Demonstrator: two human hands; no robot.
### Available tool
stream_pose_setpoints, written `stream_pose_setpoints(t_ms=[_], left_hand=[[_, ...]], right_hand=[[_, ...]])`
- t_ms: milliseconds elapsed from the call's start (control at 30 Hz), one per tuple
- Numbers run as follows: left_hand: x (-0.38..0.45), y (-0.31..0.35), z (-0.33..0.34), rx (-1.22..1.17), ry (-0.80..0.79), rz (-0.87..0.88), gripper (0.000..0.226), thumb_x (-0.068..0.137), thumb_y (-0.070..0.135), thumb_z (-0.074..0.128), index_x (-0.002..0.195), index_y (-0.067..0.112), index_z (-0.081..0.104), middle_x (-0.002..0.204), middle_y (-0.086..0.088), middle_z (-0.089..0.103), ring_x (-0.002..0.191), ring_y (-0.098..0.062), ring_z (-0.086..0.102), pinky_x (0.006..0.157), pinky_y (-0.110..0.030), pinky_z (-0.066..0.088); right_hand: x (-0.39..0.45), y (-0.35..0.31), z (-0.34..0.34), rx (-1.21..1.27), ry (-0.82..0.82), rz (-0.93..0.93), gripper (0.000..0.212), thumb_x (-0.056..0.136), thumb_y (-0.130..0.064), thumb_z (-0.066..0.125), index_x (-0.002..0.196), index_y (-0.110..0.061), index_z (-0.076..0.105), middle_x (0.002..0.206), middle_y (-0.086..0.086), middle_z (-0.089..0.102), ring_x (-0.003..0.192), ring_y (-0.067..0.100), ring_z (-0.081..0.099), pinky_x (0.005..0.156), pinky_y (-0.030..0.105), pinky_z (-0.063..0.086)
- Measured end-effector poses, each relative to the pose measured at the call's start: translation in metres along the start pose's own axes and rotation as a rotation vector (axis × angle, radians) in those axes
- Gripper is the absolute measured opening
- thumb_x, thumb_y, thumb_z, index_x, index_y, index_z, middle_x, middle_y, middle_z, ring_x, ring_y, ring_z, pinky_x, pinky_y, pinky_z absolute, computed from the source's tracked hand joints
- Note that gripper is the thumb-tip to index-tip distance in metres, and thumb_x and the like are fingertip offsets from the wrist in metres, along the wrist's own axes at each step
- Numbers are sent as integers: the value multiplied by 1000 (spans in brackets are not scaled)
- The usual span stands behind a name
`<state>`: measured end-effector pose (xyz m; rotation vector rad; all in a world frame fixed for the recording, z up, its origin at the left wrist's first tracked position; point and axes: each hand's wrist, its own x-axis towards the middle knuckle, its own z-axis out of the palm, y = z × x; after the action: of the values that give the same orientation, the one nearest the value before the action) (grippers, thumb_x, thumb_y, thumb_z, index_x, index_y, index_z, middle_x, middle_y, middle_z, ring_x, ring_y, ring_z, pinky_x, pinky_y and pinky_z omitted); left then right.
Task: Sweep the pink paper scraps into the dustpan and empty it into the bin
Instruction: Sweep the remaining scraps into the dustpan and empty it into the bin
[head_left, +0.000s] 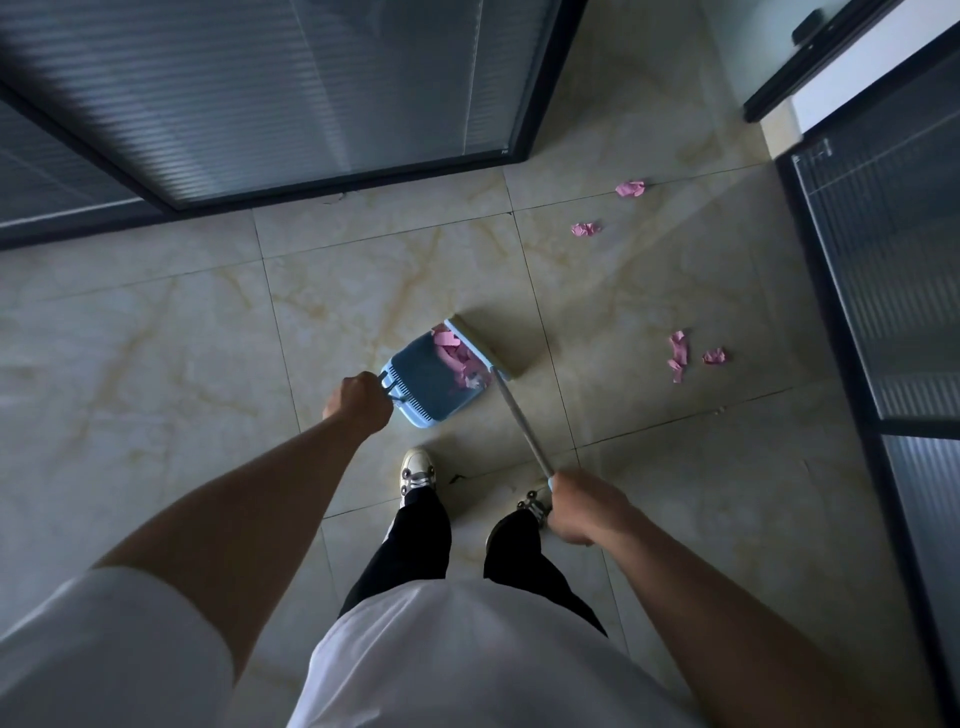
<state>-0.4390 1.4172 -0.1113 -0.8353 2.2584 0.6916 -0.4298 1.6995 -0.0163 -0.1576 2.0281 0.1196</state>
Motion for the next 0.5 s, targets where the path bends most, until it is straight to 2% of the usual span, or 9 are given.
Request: stream_pose_setpoints(t_ms=[133,167,267,300,367,433,500], left_hand=[[2,7,7,15,-1,-10,22,92,15,50,102,-1,61,98,-18,64,77,-32,55,69,-35,50],[3,9,9,18,-2,-13,21,91,14,50,102,-1,60,96,-18,63,77,-31,55,68,-35,50],[3,11,10,17,1,-19,11,90,12,51,94,3,56,87,-14,55,75,-29,51,64,-33,44],[3,10,11,13,5,-23,8,90,12,51,91,5,54,87,-14,55,75,-29,52,64,-33,44],[4,7,11,9,8,-23,7,89,13,52,89,6,53,89,-15,57,75,-29,53,64,-32,45],[4,2,13,1,6,-26,8,89,15,52,88,7,53,91,-16,61,75,-31,55,65,-33,49],[3,0,14,-4,1,-30,9,90,17,52,87,8,53,93,-16,62,76,-31,57,67,-33,52]], right_hand=[[-15,9,1,39,-40,-50,17,82,-8,42,90,-17,55,90,8,60,82,28,56,62,26,40],[-18,13,0,74,-38,-46,16,83,-9,43,89,-17,56,91,7,59,84,28,54,62,26,38],[-27,29,1,175,2,-22,32,87,-19,48,118,-11,57,114,11,63,101,31,60,72,27,39],[-30,34,2,194,15,-19,37,87,-21,50,122,-11,55,113,10,63,102,29,60,72,27,40],[-37,43,7,229,23,-21,36,87,-23,52,121,-11,55,99,6,61,91,25,61,67,27,42],[-42,48,13,256,35,-16,25,87,-24,51,108,-13,56,88,4,58,81,24,59,58,28,39],[-44,53,19,286,67,21,24,85,-25,50,107,-15,55,93,8,62,81,24,58,59,28,38]])
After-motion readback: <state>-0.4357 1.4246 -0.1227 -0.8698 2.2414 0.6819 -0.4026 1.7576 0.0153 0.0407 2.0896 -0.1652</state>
